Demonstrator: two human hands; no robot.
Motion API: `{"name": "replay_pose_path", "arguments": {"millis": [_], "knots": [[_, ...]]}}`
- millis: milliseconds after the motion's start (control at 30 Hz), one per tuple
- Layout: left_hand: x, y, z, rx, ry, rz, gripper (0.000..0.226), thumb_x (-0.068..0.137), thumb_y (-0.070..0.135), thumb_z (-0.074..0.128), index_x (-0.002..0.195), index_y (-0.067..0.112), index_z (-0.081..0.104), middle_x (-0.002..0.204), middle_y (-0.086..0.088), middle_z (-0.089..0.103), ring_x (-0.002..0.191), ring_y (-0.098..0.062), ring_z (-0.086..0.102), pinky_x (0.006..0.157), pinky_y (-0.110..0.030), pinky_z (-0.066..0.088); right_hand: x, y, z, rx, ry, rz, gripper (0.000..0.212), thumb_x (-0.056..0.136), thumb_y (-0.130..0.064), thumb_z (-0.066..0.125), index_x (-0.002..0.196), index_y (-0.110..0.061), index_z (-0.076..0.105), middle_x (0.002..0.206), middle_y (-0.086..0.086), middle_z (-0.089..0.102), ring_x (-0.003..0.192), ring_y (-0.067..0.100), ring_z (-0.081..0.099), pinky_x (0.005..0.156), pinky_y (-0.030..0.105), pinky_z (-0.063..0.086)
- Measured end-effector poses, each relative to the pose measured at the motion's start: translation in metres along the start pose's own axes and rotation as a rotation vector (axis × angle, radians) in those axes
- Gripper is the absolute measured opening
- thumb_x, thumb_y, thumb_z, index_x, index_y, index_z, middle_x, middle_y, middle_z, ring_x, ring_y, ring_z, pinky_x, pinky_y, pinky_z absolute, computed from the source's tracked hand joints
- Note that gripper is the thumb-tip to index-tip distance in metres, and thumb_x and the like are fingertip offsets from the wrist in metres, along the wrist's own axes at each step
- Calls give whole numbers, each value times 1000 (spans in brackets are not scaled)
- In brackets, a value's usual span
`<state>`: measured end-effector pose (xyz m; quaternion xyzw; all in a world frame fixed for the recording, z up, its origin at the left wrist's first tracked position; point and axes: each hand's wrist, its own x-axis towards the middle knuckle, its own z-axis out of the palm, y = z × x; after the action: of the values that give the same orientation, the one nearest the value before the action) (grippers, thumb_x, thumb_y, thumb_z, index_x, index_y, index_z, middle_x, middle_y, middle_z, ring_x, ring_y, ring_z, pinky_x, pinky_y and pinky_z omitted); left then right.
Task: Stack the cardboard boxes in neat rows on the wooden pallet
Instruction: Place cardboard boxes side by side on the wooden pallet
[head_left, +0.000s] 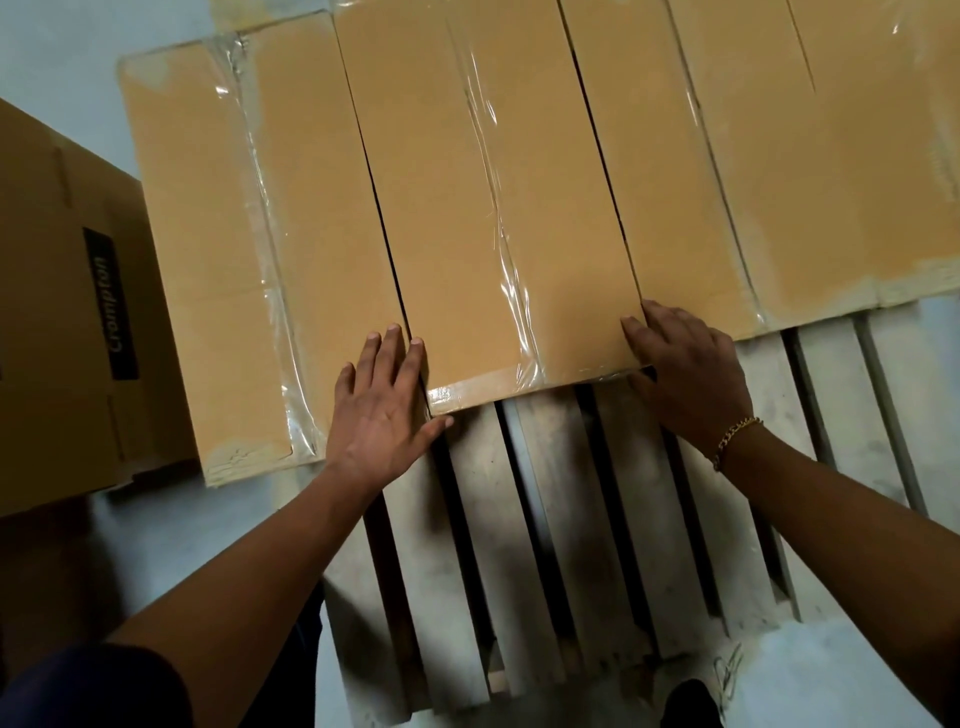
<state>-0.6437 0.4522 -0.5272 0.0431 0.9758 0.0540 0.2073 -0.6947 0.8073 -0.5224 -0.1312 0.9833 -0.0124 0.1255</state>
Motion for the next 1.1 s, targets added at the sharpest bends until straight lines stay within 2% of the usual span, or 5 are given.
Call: {"name": "replay_pose_path", "arguments": {"millis": [433, 600, 767, 900, 1100], "knots": [[-9, 6, 5, -41, 75, -42, 92, 87, 64, 62, 161, 22, 26, 172, -4, 14, 158, -31, 13, 122, -56, 24, -20, -3, 8, -12, 187, -104, 27, 97, -27, 48, 110, -17, 71, 126, 7, 66, 112, 33, 58, 82, 45, 41], [-11, 3, 14, -43, 52, -30, 98, 88, 62, 62, 163, 19, 17, 173, -5, 7, 158, -32, 7, 123, -58, 20, -32, -31, 13, 506, 186, 418, 17, 94, -33, 61, 83, -21, 59, 83, -1, 62, 80, 24, 58, 70, 41, 49], [-37, 31, 16, -280, 223, -106, 73, 88, 54, 60, 149, 17, 43, 154, -10, 37, 139, -34, 33, 106, -50, 33, -29, -45, 23, 1273, -89, 998, 36, 95, -51, 62, 77, -20, 69, 77, 1, 71, 70, 18, 65, 57, 28, 48], [-63, 56, 22, -417, 228, -141, 48, 94, 52, 53, 127, 18, 60, 127, -4, 52, 118, -26, 46, 94, -40, 37, -23, -51, 14, 1404, -149, 1034, 31, 101, -39, 58, 84, -14, 65, 81, 6, 65, 62, 14, 57, 44, 15, 38], [-48, 41, 20, -213, 161, 36, 55, 92, 49, 55, 138, 19, 56, 148, -5, 47, 140, -28, 38, 105, -50, 37, -19, -48, 3, 1350, -224, 947, 38, 100, -45, 58, 85, -11, 68, 78, 5, 68, 63, 16, 62, 50, 20, 39]]}}
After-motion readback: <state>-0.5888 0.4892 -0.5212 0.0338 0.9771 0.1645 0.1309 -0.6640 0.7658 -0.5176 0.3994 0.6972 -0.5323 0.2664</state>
